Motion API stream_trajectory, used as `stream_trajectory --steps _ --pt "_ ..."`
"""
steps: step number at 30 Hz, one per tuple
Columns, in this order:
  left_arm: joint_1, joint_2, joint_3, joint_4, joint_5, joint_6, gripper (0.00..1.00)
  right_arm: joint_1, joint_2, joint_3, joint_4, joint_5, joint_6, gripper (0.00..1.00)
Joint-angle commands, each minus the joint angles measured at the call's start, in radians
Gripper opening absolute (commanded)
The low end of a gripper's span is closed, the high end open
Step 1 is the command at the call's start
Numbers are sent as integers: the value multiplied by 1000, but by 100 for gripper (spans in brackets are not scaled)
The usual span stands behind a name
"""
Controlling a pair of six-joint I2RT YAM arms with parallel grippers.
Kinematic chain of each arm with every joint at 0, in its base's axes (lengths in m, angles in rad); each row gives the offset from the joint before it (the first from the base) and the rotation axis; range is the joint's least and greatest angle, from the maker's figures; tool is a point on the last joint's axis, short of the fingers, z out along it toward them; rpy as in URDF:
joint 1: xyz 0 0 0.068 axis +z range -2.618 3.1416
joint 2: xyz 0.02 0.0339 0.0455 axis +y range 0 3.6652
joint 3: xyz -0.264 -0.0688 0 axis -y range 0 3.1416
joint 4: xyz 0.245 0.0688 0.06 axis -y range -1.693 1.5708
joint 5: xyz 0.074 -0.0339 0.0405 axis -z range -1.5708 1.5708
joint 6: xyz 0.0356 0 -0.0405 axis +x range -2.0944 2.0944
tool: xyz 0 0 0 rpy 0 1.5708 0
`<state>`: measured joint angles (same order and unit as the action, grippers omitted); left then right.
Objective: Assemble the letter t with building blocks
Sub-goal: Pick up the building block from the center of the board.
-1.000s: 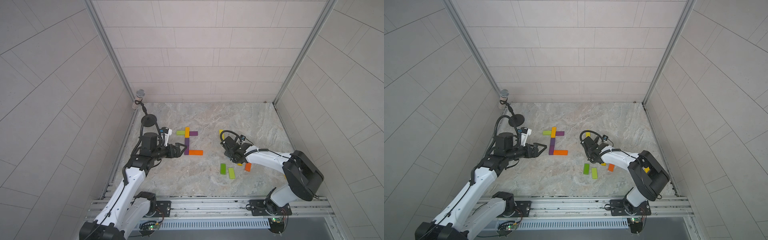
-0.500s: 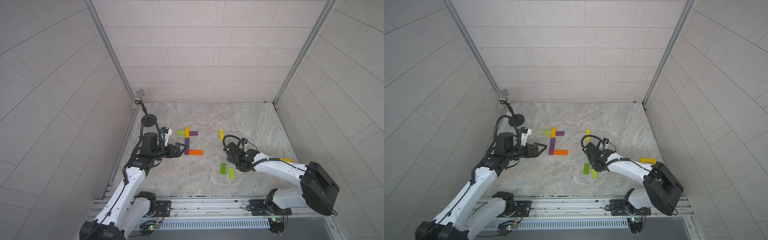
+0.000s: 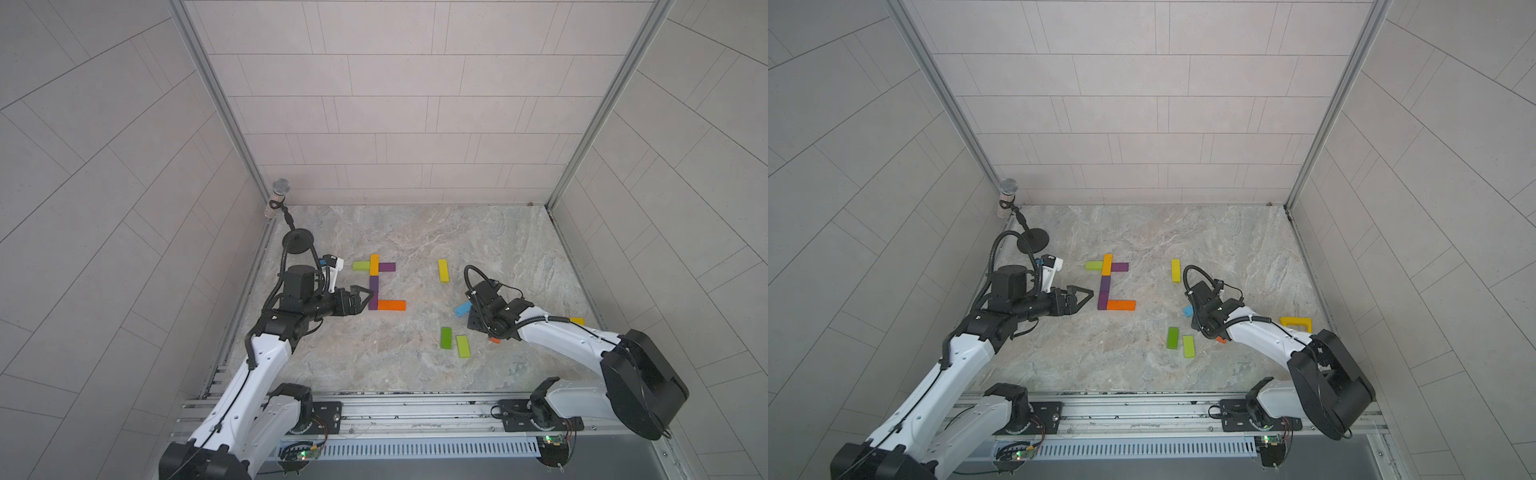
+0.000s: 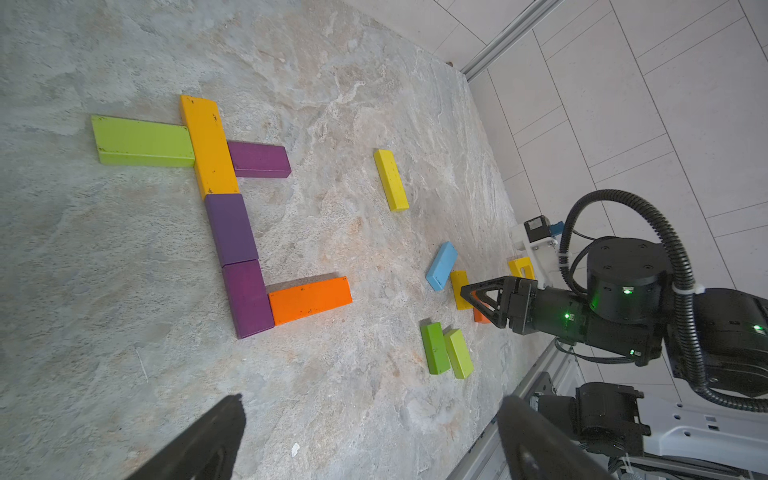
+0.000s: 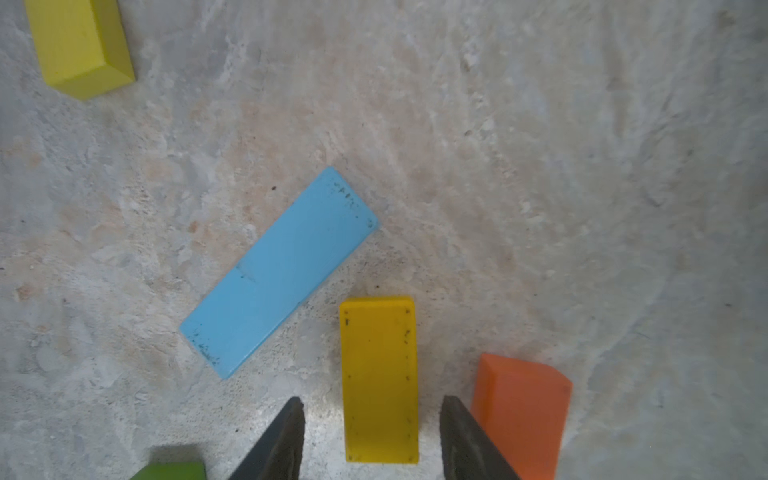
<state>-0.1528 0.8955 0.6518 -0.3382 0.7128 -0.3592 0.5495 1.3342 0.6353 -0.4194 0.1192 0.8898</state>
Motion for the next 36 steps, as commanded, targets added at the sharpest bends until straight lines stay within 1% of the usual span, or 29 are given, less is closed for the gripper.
stream_trajectory --steps 1,6,10,16,29,32,34,36 --pt "2 3 -1 -5 -8 14 100 0 26 -3 28 -22 -12 52" --pt "2 4 0 -7 -11 14 100 0 30 -29 24 7 -16 50" --pt "2 6 0 -10 -14 15 100 0 39 -20 8 31 -28 48" --pt "1 8 0 -12 -14 16 100 -5 63 -16 8 37 -45 42" --pt "1 15 -1 -15 -16 13 100 -35 81 17 8 52 -91 38" --pt "0 17 0 -18 -17 14 100 -38 87 17 15 39 -98 32" --pt "1 20 1 -19 -20 16 100 -38 89 15 16 29 -102 25" --pt "2 25 1 -23 -25 17 100 -37 89 14 16 17 -103 16"
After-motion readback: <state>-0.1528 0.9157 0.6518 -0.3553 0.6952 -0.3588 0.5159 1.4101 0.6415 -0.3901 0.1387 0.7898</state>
